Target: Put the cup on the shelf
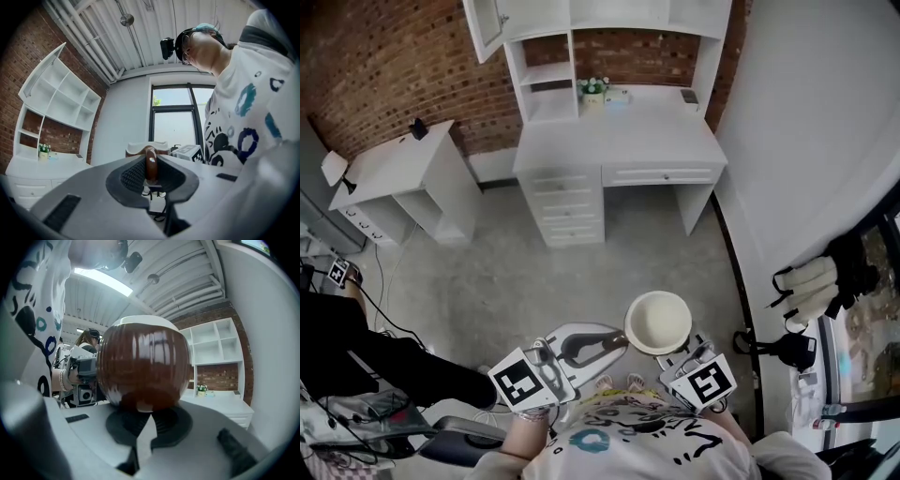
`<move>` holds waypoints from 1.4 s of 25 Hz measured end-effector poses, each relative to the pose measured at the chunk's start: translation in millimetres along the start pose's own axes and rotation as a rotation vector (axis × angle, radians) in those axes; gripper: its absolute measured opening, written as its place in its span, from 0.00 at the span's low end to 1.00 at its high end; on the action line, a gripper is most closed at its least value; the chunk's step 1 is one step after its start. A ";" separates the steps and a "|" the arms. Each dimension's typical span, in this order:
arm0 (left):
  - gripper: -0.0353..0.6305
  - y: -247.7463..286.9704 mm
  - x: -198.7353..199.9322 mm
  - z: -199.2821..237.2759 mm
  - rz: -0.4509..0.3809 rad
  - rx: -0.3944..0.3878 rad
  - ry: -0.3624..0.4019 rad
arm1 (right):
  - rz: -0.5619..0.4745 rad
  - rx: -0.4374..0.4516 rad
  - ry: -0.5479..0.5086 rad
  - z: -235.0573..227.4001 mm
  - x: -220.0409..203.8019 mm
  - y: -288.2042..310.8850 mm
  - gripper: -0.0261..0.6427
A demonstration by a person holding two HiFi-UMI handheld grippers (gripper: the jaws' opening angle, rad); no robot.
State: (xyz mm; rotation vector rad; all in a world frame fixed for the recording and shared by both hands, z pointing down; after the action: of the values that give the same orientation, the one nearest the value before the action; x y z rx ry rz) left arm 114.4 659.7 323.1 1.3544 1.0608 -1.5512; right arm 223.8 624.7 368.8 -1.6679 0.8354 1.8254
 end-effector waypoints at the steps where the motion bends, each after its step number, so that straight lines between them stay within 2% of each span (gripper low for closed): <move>1: 0.15 0.2 0.1 0.9 -0.002 0.004 0.000 | 0.014 0.002 -0.009 -1.3 -0.6 0.7 0.08; 5: 0.15 -1.7 1.3 6.2 -0.005 0.011 0.000 | -0.010 0.008 -0.008 -2.2 2.5 8.0 0.08; 9: 0.15 -7.5 1.7 12.5 -0.001 0.009 -0.005 | 0.065 0.005 -0.017 -1.4 -1.8 13.4 0.08; 12: 0.15 -14.9 0.0 16.5 0.000 0.011 -0.005 | 0.028 0.005 -0.008 4.0 -1.0 21.6 0.08; 15: 0.15 -21.3 -3.9 18.2 0.002 0.013 -0.005 | 0.068 -0.004 -0.005 9.0 -8.0 24.6 0.08; 22: 0.15 -33.4 -8.5 22.6 0.010 0.025 -0.016 | 0.006 0.000 0.026 19.1 -8.9 38.5 0.08; 26: 0.15 -34.0 -7.7 29.4 0.005 0.043 -0.020 | 0.066 0.015 -0.003 13.2 -13.1 43.9 0.08; 30: 0.15 -31.8 -7.9 37.7 -0.001 0.062 -0.015 | 0.028 0.042 -0.012 6.3 -12.2 53.1 0.08; 35: 0.15 -26.8 -4.5 59.9 -0.003 0.081 -0.020 | 0.035 0.065 -0.020 -11.3 -6.5 72.3 0.08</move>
State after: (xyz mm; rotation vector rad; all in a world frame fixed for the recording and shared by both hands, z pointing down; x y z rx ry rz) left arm 70.5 612.1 334.4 1.3895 0.9977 -1.6223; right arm 178.8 568.0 381.4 -1.6011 0.9113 1.8158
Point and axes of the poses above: the fingertips, and each gripper's own axes: y forward along the fingers, z to its left, x out of its top, the point moved 5 cm from there along -y, backward along the fingers, and after that the axes turned 2 degrees about -x, right-handed, at the moved point
